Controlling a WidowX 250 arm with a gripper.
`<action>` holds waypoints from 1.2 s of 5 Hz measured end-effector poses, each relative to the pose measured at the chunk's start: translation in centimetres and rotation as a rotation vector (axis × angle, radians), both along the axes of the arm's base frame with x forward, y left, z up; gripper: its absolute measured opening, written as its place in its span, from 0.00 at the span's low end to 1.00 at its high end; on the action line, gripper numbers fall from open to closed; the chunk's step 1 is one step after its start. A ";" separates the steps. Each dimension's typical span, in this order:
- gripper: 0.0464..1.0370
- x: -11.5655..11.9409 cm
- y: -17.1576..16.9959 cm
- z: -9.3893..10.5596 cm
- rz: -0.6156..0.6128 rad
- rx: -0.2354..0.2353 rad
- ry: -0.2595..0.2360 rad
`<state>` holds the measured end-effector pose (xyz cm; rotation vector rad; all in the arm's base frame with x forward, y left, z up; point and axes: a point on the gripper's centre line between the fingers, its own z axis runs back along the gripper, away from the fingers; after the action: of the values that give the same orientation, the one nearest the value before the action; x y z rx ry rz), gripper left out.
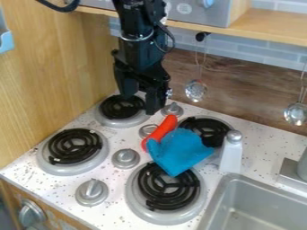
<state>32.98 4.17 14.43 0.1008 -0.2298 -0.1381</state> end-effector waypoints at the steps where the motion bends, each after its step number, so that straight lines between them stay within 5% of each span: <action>1: 0.96 -0.1 -0.1 -1.0 0.001 -0.003 0.029; 4: 0.96 4.2 -4.3 -5.2 0.156 -0.041 -0.064; 6: 0.96 7.4 -7.9 -5.8 0.243 -0.076 -0.098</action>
<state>40.43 -3.72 8.65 0.0593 -0.3184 0.1175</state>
